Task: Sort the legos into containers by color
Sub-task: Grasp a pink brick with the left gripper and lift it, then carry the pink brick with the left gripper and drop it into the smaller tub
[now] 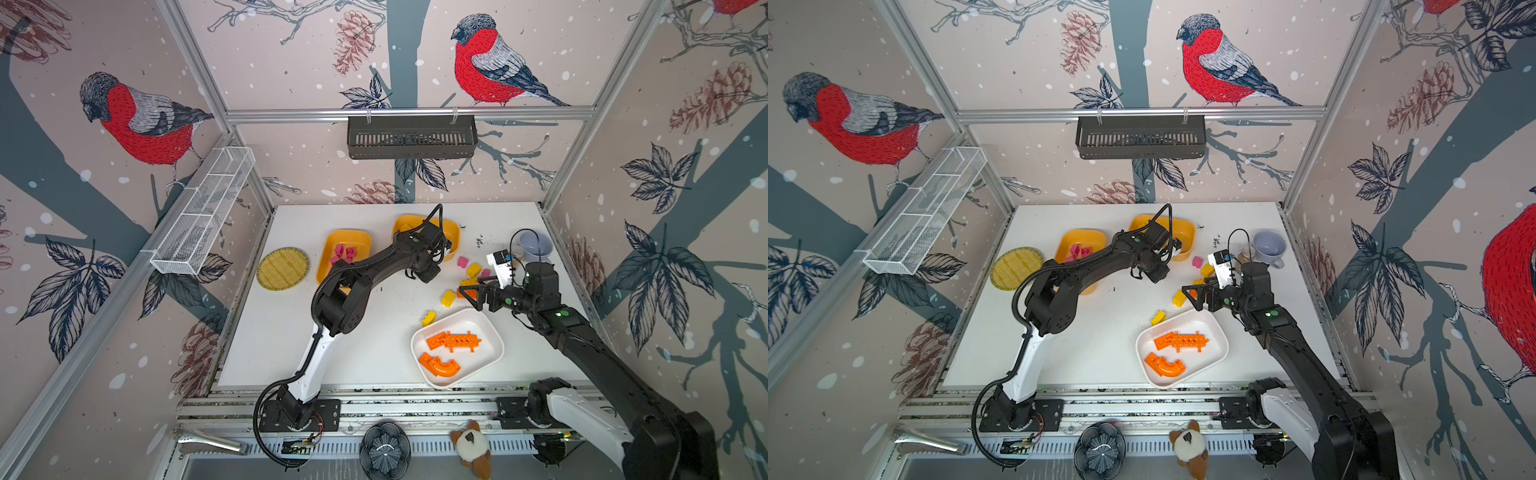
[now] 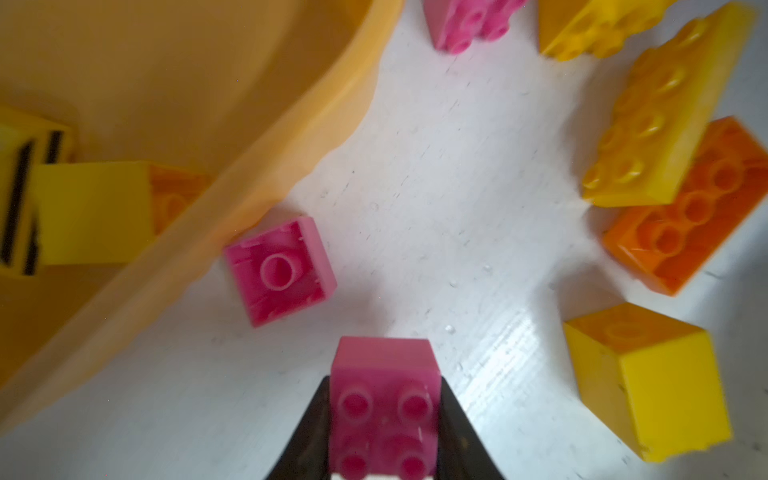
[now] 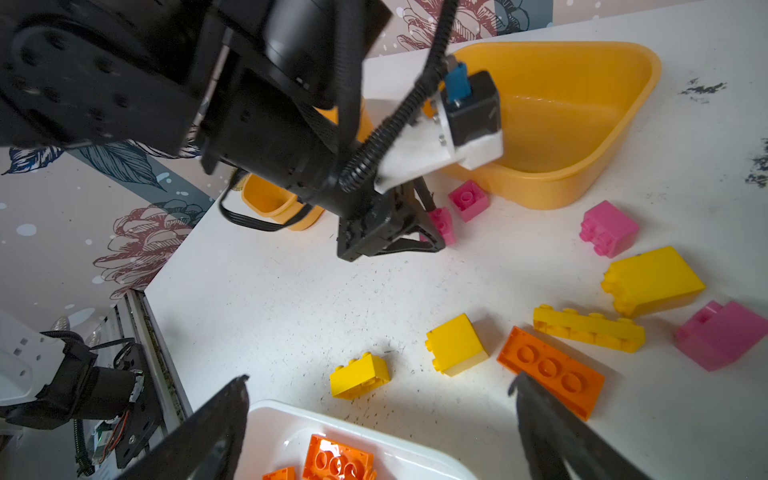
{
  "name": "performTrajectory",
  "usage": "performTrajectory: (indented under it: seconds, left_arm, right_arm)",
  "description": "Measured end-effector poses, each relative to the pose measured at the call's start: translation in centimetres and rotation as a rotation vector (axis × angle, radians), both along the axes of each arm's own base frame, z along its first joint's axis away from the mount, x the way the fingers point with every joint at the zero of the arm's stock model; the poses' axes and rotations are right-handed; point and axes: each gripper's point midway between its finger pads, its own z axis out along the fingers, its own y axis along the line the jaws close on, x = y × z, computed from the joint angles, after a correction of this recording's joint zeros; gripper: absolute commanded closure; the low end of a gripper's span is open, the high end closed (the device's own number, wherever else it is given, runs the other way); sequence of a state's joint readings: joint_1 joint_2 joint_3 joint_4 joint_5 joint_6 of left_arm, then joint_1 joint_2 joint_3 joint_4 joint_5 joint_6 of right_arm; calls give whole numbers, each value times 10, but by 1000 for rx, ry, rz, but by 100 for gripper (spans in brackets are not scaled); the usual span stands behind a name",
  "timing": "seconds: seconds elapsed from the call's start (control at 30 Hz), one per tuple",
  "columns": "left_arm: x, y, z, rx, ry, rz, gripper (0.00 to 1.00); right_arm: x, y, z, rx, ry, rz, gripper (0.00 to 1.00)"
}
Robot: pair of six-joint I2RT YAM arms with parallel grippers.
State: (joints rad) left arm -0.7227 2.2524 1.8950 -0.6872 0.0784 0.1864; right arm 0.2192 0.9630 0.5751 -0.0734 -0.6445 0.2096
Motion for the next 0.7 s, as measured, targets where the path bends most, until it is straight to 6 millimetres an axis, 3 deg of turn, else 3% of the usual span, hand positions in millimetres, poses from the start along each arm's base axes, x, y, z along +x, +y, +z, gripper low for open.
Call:
performTrajectory:
  seconds: [0.17, 0.27, 0.37, 0.53, 0.63, 0.7]
  left_arm:
    - [-3, 23, 43, -51, -5, 58, 72]
    - [5, 61, 66, -79, -9, 165, 72]
    - [20, 111, 84, -103, -21, 308, 72]
    - [51, 204, 84, -96, -37, 594, 73]
    - [66, 243, 78, -83, -55, 714, 73]
    - [79, 253, 74, -99, -70, 759, 73]
  right_arm:
    - [3, 1, -1, 3, 12, 6, 1]
    - [5, 2, -2, 6, 19, 14, 1]
    - [6, 5, -3, 13, 23, 28, 1]
    - [6, 10, -7, 21, 40, 50, 1]
    - [7, 16, -5, 26, 32, 70, 1]
    - [8, 19, -3, 28, 25, 81, 1]
